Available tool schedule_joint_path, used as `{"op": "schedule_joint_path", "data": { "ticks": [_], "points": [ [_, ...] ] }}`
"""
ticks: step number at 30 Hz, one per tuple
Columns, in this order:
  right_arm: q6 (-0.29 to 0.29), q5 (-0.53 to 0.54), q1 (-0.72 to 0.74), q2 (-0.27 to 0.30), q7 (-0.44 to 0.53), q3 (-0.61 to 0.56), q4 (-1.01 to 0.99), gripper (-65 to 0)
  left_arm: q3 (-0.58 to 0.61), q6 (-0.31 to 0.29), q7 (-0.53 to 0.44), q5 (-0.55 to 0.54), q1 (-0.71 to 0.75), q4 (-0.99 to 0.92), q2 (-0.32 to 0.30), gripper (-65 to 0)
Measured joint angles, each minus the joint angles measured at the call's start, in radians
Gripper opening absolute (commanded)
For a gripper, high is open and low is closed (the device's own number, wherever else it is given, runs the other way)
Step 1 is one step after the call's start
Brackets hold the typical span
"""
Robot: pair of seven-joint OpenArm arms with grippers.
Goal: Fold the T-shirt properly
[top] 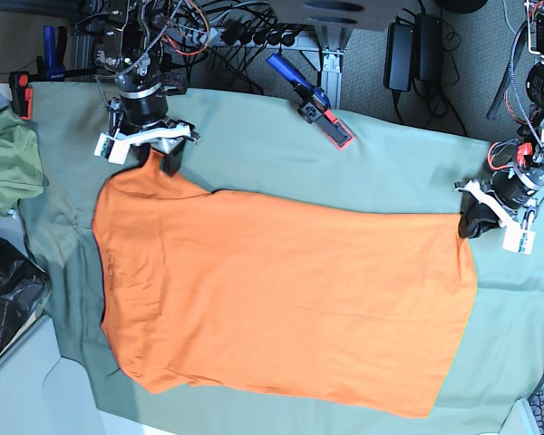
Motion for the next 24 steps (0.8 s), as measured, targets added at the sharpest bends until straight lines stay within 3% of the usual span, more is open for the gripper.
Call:
{"op": "schedule_joint_path", "data": {
  "ticks": [1,5,10,18,24],
  "points": [
    [0.0,-0.001,0.0,0.0,-0.003,0.0,-0.001,-65.0,0.0,0.0,0.0,0.002,0.0,0.0,-0.001,-65.0],
    [0.0,0.0,0.0,0.0,-0.004,0.0,-0.001,-65.0,0.004,-0.05,0.005,0.01,0.0,0.0,-0.021,-65.0],
    [0.0,-0.002,-0.014,0.031,-0.025,0.002,0.003,-65.0,0.003,-0.262,0.116,-0.077,0.006,-0.002,-0.058,-65.0],
    [0.005,0.05,-0.18,0.094,-0.113,0.084,0.143,-65.0,-0.067,-0.271,0.163,-0.222,0.101,0.027,-0.085,-65.0],
    [0.026,0.09,-0.267,0.097,-0.121,0.153,0.219,-65.0,-0.115,-0.277,0.173,-0.236,0.177,0.16,-0.085,-65.0]
  ]
}}
